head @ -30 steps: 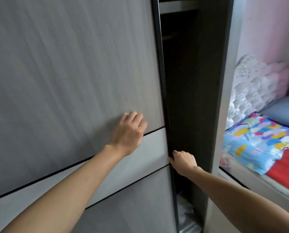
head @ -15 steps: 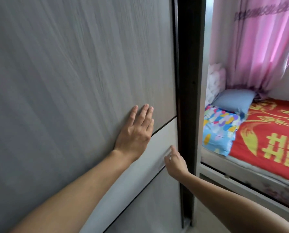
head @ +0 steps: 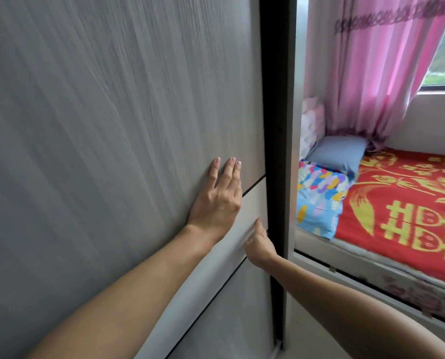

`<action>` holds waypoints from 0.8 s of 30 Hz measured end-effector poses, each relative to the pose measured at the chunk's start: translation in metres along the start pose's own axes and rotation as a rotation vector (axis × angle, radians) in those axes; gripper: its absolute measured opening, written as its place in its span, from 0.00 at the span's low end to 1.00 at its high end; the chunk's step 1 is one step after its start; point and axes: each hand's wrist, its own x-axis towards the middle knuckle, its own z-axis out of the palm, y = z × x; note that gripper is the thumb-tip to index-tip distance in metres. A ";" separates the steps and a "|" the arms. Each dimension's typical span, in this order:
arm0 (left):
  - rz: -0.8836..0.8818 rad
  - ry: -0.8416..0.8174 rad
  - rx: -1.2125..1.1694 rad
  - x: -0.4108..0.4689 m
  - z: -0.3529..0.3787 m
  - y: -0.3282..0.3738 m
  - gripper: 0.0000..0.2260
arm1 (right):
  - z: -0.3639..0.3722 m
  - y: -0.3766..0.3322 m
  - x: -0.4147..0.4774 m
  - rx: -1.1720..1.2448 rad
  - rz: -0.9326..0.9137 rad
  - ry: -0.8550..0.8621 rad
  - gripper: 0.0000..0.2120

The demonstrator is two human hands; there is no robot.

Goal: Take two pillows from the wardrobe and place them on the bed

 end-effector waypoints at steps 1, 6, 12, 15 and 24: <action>0.003 0.002 0.005 0.004 0.002 0.002 0.24 | -0.002 0.003 0.003 0.003 0.002 -0.005 0.37; 0.015 0.001 0.012 0.022 0.010 0.011 0.22 | -0.024 0.013 0.028 -0.004 0.022 -0.017 0.38; 0.005 -0.052 -0.001 0.042 0.018 0.021 0.20 | -0.045 0.024 0.051 0.005 0.028 -0.054 0.39; 0.005 -0.075 -0.014 0.054 0.023 0.025 0.20 | -0.055 0.029 0.059 0.005 0.025 -0.070 0.39; -0.013 -0.085 -0.055 0.068 0.032 0.037 0.20 | -0.082 0.051 0.066 -0.034 -0.106 -0.188 0.38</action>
